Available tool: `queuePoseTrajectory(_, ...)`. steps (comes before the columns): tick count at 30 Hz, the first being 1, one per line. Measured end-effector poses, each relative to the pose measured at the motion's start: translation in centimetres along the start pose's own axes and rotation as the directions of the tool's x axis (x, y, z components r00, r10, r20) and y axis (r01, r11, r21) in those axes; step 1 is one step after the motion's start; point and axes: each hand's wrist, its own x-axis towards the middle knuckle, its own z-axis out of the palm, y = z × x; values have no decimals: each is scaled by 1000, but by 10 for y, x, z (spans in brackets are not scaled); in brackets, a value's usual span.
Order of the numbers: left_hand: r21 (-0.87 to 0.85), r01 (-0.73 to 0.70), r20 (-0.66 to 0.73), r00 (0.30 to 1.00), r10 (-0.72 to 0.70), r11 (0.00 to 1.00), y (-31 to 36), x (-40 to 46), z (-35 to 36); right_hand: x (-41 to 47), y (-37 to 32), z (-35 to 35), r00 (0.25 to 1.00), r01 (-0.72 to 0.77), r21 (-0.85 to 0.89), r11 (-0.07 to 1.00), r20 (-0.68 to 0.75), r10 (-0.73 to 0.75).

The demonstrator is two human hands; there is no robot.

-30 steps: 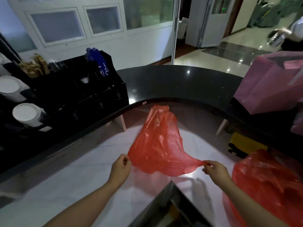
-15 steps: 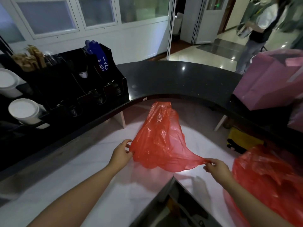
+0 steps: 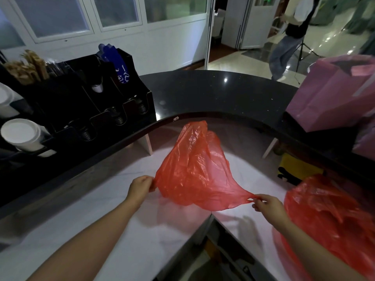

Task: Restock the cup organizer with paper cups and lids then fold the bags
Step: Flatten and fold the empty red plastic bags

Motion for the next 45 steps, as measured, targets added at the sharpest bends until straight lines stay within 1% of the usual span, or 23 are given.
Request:
queuePoseTrajectory(2, -108, 71, -46, 996, -76, 992, -4, 1, -1, 0, 0, -3, 1000, -6, -1, 1000, 22, 6)
queuePoseTrajectory(3, -133, 93, -69, 992, -103, 987, -6, 2, -1, -1, 0, -4, 999, -14, 16, 1000, 32, 14)
queuePoseTrajectory(7, -170, 147, -123, 978, -169, 974, -15, -2, -5, -2, 6, -7, 998, -33, 156, 987, 56, 24)
queuePoseTrajectory(9, -227, 184, -129, 968, -217, 956, -18, -3, -8, -2, 7, -9, 998, -25, 174, 984, 64, 14)
queuePoseTrajectory(11, -334, 239, -129, 947, -295, 912, -18, -4, -15, -2, 7, -14, 998, -11, 119, 993, 68, 3)
queuePoseTrajectory(12, -405, 268, -124, 931, -343, 874, -17, -5, -20, -1, 8, -18, 998, -1, 69, 998, 60, -3)
queuePoseTrajectory(14, -515, 303, -139, 894, -427, 802, -19, -8, -33, 3, 12, -29, 1000, 12, -53, 999, 6, -12)
queuePoseTrajectory(15, -539, 311, -162, 874, -458, 783, -22, -10, -40, 5, 16, -35, 1000, 10, -106, 994, -23, -12)
queuePoseTrajectory(17, -544, 312, -206, 850, -485, 779, -34, -16, -49, 9, 22, -40, 999, 3, -203, 979, -43, -12)
queuePoseTrajectory(20, -453, 325, -252, 846, -469, 830, -55, -24, -52, 14, 26, -33, 999, 24, -302, 953, -15, -30)
queuePoseTrajectory(22, -395, 352, -226, 858, -461, 849, -65, -29, -55, 17, 28, -31, 999, 29, -345, 938, 40, -16)
queuePoseTrajectory(24, -360, 377, -193, 865, -463, 853, -73, -34, -62, 21, 34, -33, 992, 23, -426, 904, 121, 32)
queuePoseTrajectory(26, -293, 388, -185, 873, -450, 874, -81, -37, -71, 24, 33, -36, 975, 49, -516, 855, 210, 72)
queuePoseTrajectory(29, -147, 401, -186, 887, -423, 904, -93, -40, -83, 27, 14, -35, 921, 113, -575, 810, 366, 132)
queuePoseTrajectory(31, -57, 413, -179, 892, -416, 909, -95, -40, -87, 31, -1, -33, 898, 141, -585, 799, 415, 145)
queuePoseTrajectory(33, 71, 387, -215, 906, -365, 919, -90, -37, -88, 40, -13, -31, 923, 131, -531, 837, 373, 91)
queuePoseTrajectory(34, 170, 354, -250, 918, -307, 920, -88, -32, -88, 45, -18, -29, 939, 145, -514, 845, 340, 45)
queuePoseTrajectory(36, 359, 272, -294, 941, -169, 893, -77, -25, -85, 54, -29, -25, 949, 212, -502, 838, 311, -54)
queuePoseTrajectory(38, 458, 182, -298, 954, -42, 870, -58, -25, -76, 61, -44, -19, 938, 296, -492, 819, 313, -150)
queuePoseTrajectory(39, 465, 143, -300, 954, 3, 874, -46, -25, -70, 65, -53, -16, 931, 325, -483, 813, 313, -186)
queuePoseTrajectory(41, 422, 85, -313, 948, 56, 903, -24, -23, -59, 75, -74, -11, 926, 352, -454, 819, 295, -235)
queuePoseTrajectory(43, 367, 51, -320, 944, 74, 929, -4, -20, -48, 87, -98, -6, 915, 387, -441, 810, 292, -278)
queuePoseTrajectory(45, 350, 24, -302, 949, 89, 937, 10, -12, -41, 98, -122, 1, 902, 418, -426, 802, 302, -310)
